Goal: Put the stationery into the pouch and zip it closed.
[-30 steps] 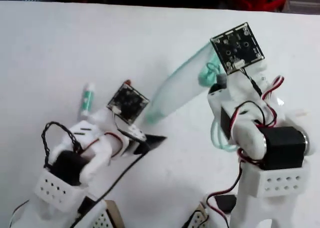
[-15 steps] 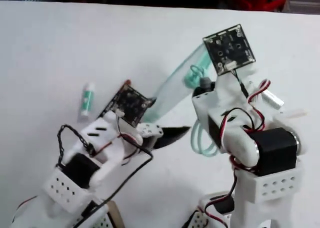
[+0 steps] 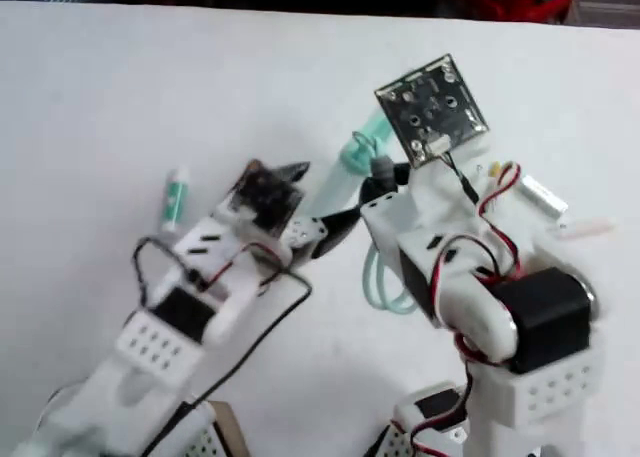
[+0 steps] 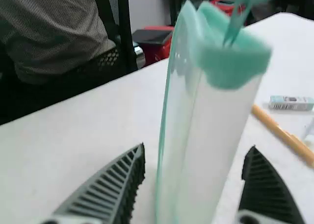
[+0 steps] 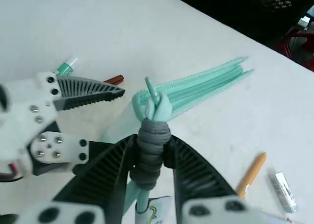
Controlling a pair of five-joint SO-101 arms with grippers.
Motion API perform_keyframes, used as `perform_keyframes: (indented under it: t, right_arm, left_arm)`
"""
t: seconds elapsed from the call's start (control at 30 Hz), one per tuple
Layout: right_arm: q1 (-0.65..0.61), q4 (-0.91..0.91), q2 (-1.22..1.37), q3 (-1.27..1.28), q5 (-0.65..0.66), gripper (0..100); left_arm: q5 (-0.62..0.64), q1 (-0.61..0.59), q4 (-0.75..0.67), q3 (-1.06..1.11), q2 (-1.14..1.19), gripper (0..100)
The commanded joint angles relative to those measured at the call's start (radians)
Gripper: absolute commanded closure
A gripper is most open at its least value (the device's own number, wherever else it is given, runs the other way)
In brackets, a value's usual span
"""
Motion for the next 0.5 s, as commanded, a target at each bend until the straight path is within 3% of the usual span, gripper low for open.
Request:
perform_keyframes:
  t: [0.0, 0.17, 0.37, 0.47]
  right_arm:
    - [-0.047, 0.012, 0.002, -0.058, -0.002, 98.1]
    - [-0.058, 0.012, 0.002, -0.057, -0.002, 98.1]
    - [-0.053, 0.012, 0.004, -0.057, 0.000, 98.1]
    - [-0.021, 0.005, 0.004, -0.057, 0.000, 98.1]
  left_arm:
    - [-0.002, -0.002, -0.069, -0.095, 0.163, 69]
    - [-0.002, 0.025, -0.064, -0.118, 0.194, 71]
    - [-0.009, 0.024, -0.049, -0.069, 0.076, 96]
    - [-0.003, 0.030, -0.049, -0.020, -0.019, 96]
